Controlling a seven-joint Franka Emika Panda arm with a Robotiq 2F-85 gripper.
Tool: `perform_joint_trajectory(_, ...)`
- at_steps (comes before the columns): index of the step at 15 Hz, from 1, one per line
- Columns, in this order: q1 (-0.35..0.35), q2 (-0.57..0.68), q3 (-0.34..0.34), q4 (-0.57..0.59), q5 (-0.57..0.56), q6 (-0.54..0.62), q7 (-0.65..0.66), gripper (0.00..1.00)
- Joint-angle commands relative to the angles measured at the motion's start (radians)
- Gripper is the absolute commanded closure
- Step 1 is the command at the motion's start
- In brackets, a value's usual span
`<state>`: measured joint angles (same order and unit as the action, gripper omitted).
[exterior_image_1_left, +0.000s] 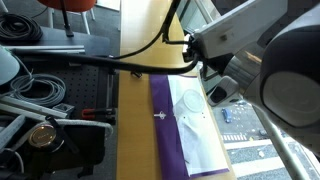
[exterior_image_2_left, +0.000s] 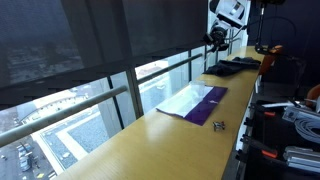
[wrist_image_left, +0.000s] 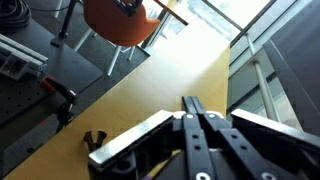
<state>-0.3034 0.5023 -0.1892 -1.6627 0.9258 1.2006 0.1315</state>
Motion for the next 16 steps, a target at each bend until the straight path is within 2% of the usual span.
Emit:
perform_joint_trajectory(1, -0.031, 0.019, -0.023, 0.023, 0.003, -0.068, -0.001, 1.00)
perform_joint_trajectory(8, -0.091, 0.126, -0.036, 0.127, 0.029, -0.133, 0.014, 1.00)
perform_joint_trajectory(16, -0.086, 0.205, -0.010, 0.206, 0.062, -0.155, 0.025, 1.00)
